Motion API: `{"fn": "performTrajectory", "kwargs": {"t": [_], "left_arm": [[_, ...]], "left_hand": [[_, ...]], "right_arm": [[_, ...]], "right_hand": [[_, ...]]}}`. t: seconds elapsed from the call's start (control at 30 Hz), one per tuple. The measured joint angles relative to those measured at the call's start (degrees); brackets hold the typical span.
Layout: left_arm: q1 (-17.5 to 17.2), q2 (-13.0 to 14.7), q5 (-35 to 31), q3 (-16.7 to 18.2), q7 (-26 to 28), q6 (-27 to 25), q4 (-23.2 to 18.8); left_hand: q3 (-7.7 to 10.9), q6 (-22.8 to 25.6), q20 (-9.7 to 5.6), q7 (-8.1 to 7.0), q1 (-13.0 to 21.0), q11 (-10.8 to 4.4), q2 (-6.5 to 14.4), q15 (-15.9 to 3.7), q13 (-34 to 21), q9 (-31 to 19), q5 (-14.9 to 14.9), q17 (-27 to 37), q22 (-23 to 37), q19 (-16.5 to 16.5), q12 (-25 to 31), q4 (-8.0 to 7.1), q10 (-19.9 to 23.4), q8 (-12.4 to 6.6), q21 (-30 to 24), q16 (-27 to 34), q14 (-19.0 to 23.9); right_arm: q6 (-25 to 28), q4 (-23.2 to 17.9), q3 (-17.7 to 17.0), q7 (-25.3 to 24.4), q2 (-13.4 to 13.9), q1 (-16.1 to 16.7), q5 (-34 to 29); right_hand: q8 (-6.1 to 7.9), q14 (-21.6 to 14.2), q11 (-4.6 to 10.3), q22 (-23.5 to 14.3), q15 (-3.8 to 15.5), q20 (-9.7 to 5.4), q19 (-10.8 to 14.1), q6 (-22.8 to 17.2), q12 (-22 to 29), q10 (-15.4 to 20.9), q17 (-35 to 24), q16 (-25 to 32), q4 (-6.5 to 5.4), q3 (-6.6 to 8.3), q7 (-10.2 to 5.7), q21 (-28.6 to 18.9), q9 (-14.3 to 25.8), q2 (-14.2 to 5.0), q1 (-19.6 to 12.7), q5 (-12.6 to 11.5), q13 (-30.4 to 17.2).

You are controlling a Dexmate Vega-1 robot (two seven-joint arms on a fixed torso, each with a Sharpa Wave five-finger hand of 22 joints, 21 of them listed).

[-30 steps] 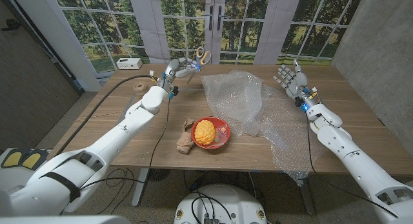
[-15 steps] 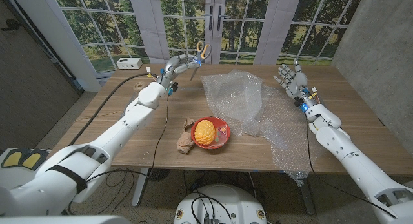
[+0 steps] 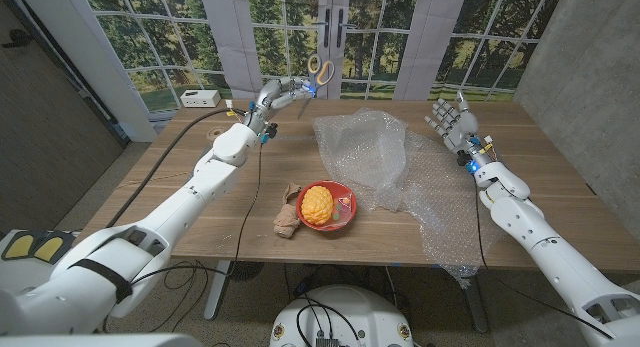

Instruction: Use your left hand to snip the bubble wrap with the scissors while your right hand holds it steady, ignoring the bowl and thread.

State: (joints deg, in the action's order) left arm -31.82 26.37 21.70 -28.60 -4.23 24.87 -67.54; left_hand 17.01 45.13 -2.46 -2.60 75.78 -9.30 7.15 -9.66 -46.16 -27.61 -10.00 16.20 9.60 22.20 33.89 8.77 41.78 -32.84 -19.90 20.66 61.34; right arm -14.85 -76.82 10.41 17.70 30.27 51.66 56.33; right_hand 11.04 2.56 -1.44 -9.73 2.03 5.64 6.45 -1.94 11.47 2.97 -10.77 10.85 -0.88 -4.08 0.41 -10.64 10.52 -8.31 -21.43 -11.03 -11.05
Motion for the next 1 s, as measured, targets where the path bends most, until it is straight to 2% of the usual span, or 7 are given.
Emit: {"fn": "performTrajectory", "kwargs": {"t": [0.03,0.07,0.67,0.87,1.0], "left_arm": [[0.0,0.0,0.0,0.0,-0.1,0.2,-0.2],[0.0,0.0,0.0,0.0,-0.1,0.3,-0.3],[0.1,-0.6,0.0,0.3,-2.2,4.4,-0.6],[0.7,-1.5,1.7,0.5,-4.2,5.9,1.0],[1.6,-2.9,4.4,0.7,-7.4,7.1,3.4]], "left_hand": [[0.01,0.0,0.00,-0.20,1.5,-0.12,1.5,-0.64,-0.2,0.0,-0.4,0.2,0.0,0.0,0.0,-0.01,0.1,0.01,0.0,0.1,0.3],[0.01,-0.1,0.00,-0.28,1.8,-0.11,1.9,-0.69,-0.2,0.0,-0.6,-0.1,0.0,0.0,0.0,-0.01,0.1,0.01,0.2,0.2,0.3],[-0.38,-0.1,0.01,-0.28,1.6,-0.40,1.7,-0.87,-1.0,0.8,-0.6,-0.1,0.2,0.1,-0.3,-0.09,-0.2,0.29,0.7,-0.1,0.1],[-0.62,-0.7,-0.13,-0.35,1.9,-0.40,1.4,-0.98,-1.1,1.1,-0.6,0.2,0.2,1.6,-0.7,0.15,-0.2,0.29,0.7,-0.2,0.0],[-0.85,-0.7,-0.20,-0.35,2.0,-0.11,1.3,-0.98,-1.3,1.6,-0.6,0.6,0.4,4.5,-1.3,-0.08,-0.5,0.67,0.0,-0.2,0.0]], "right_arm": [[0.0,-0.1,0.0,0.0,0.0,0.1,0.0],[0.0,-0.1,0.0,0.0,0.0,0.1,0.0],[-0.3,-1.6,-0.3,-1.0,0.6,0.8,-0.2],[-0.4,-1.6,-0.2,-1.1,0.7,0.2,-0.5],[-0.4,-1.3,-0.1,-1.1,0.7,-0.2,-0.7]], "right_hand": [[0.00,0.0,0.00,0.0,0.00,0.00,0.0,0.0,0.0,0.0,0.0,0.0,0.00,0.00,0.00,0.0,0.0,0.00,0.0,0.0,0.0],[0.00,0.0,0.00,0.0,0.00,0.00,0.0,0.0,0.0,0.0,0.0,0.0,0.00,0.00,0.00,0.0,0.0,0.00,0.0,0.0,0.0],[0.00,0.0,0.00,0.0,0.00,0.31,0.3,0.0,0.0,0.0,0.0,0.0,-0.24,0.23,0.00,0.0,0.0,0.00,0.0,0.0,0.0],[0.00,0.0,0.00,0.0,0.00,0.31,0.3,0.0,0.0,0.0,0.0,0.0,0.01,0.48,-0.01,0.0,0.0,0.00,0.0,0.0,0.0],[0.00,0.0,0.00,0.0,0.00,0.31,0.3,-0.3,0.0,0.0,0.0,0.0,0.01,0.48,-0.32,0.0,0.0,0.00,0.0,0.0,0.0]]}}
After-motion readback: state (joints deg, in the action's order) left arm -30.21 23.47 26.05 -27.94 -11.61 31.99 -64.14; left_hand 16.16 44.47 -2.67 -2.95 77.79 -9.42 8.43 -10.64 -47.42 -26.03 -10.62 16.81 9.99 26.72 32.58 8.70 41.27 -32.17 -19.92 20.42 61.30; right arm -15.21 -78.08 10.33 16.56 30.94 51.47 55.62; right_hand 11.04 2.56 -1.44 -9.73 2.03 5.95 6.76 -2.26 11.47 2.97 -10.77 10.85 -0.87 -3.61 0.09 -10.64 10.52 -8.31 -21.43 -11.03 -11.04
